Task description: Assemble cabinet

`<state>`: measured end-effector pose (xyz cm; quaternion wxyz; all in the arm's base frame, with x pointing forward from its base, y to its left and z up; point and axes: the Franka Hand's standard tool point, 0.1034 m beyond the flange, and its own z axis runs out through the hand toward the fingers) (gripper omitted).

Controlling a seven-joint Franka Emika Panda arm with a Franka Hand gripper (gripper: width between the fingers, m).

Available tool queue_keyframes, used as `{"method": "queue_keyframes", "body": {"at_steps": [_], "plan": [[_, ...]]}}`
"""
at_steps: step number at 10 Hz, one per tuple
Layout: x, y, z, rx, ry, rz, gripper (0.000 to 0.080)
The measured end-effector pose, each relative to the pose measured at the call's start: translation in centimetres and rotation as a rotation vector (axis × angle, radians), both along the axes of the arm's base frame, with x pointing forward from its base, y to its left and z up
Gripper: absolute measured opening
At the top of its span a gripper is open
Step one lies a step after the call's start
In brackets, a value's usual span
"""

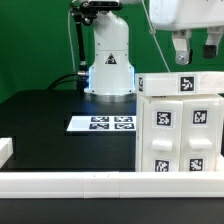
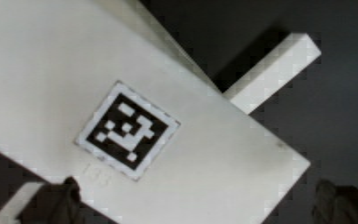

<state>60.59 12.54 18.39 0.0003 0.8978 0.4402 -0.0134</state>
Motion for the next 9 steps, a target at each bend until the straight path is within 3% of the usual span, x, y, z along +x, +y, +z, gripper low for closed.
{"method": "queue_keyframes", "body": {"at_steps": [3, 5, 9], "plan": [[0.1, -0.4, 0.0, 0.002, -0.002, 0.199, 0.0649], [1.2, -1.2, -0.3, -0.021, -0.05, 0.524, 0.0649], [1.4, -1.3, -1.4, -0.066, -0.058, 0.791, 0.0649]]}}
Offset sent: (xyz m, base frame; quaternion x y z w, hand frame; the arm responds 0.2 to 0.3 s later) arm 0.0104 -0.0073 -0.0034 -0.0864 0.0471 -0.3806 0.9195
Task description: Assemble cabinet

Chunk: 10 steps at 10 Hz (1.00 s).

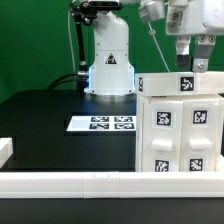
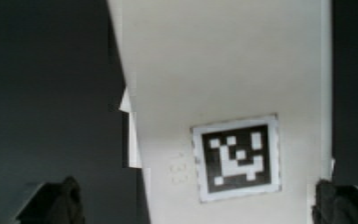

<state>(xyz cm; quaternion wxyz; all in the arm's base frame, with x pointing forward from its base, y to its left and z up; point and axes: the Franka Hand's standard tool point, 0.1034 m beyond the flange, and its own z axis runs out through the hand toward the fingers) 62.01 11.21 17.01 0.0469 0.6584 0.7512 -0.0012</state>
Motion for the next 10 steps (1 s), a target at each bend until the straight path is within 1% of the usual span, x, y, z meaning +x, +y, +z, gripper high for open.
{"method": "queue_keyframes", "body": {"at_steps": [2, 5, 8, 10], "plan": [[-0.19, -0.43, -0.4, -0.008, 0.007, 0.028, 0.0649], [-0.18, -0.52, -0.44, -0.008, 0.006, 0.021, 0.0649], [-0.17, -0.52, -0.37, -0.007, 0.004, 0.002, 0.0649], [-0.37, -0.54, -0.01, -0.006, 0.001, 0.002, 0.0649]]}}
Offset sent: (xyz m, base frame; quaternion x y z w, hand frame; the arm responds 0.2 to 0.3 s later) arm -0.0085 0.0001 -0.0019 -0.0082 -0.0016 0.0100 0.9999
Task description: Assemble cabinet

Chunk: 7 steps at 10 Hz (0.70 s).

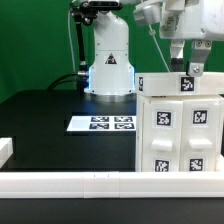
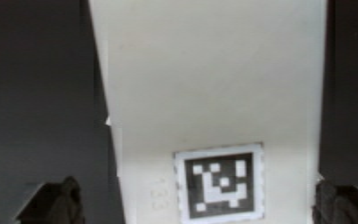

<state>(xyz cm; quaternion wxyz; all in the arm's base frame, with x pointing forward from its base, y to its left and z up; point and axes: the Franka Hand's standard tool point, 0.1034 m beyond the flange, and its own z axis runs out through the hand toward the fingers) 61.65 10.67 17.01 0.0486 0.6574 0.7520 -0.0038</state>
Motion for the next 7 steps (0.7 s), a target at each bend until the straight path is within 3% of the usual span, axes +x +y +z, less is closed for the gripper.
{"method": "queue_keyframes", "body": {"at_steps": [7], "plan": [[-0.3, -0.7, -1.4, -0.003, 0.021, -0.013, 0.0649]]}}
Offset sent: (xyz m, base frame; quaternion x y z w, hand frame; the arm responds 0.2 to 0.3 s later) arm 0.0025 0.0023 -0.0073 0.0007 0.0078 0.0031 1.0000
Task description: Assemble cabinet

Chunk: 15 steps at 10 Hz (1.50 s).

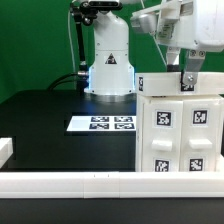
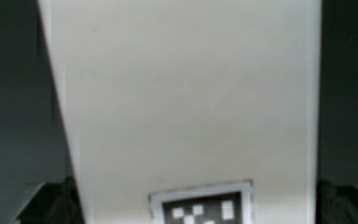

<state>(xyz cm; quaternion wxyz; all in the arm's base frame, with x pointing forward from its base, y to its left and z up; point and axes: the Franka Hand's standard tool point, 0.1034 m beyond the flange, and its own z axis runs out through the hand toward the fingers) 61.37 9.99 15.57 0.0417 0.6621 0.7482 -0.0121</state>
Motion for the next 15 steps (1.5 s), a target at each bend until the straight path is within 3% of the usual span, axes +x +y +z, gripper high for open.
{"method": "queue_keyframes", "body": {"at_steps": [1, 2, 6, 11, 15], "plan": [[0.0, -0.01, 0.0, 0.0, 0.0, 0.0, 0.0649], [0.0, -0.05, -0.02, 0.0, 0.0, -0.001, 0.055], [-0.01, -0.12, -0.02, 0.002, -0.001, -0.043, 0.0552], [-0.58, -0.58, -0.12, 0.016, 0.059, -0.799, 0.0553], [-0.34, -0.44, -0.15, 0.024, 0.028, -1.042, 0.0553]]}}
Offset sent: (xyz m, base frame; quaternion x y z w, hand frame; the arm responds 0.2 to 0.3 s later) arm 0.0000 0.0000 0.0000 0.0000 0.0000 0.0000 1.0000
